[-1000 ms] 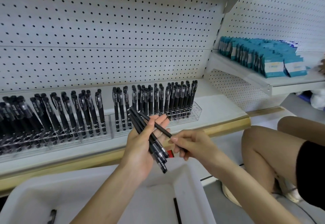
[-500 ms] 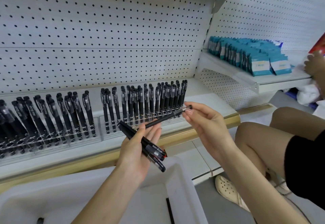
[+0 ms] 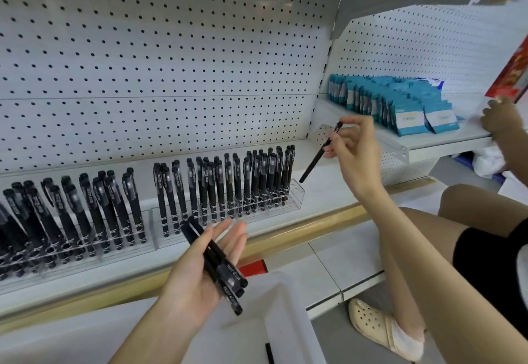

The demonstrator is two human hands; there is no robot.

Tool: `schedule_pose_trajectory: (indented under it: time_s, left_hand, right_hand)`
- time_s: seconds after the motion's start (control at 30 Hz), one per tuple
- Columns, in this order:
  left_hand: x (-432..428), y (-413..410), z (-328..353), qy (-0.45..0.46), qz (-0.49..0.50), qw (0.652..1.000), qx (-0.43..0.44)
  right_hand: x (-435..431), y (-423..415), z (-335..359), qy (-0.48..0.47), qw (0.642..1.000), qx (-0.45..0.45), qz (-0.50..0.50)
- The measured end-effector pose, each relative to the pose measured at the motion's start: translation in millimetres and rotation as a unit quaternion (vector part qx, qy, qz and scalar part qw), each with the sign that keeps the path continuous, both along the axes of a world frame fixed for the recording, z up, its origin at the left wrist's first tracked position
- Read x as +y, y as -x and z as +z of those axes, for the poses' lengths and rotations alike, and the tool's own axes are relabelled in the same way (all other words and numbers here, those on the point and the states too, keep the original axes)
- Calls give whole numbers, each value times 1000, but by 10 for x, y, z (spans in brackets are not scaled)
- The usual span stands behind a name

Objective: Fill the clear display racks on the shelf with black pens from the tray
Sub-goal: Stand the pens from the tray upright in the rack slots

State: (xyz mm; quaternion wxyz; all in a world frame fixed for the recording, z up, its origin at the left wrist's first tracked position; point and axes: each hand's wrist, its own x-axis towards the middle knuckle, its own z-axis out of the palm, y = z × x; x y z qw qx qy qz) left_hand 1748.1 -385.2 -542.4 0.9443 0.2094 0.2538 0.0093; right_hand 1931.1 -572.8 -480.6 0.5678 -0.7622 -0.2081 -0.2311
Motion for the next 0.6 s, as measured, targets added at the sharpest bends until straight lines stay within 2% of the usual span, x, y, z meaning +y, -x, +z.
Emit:
schedule_pose_trajectory:
  time_s: [0.2,0.6]
  left_hand:
    - [53,-3,-53,-38,-26,999,2]
    - [120,13,-86,-112,-23,993,3]
  right_hand:
    - [96,-248,-213,92,996,4,19]
    - [173,-398,-273,114,993,-4,15]
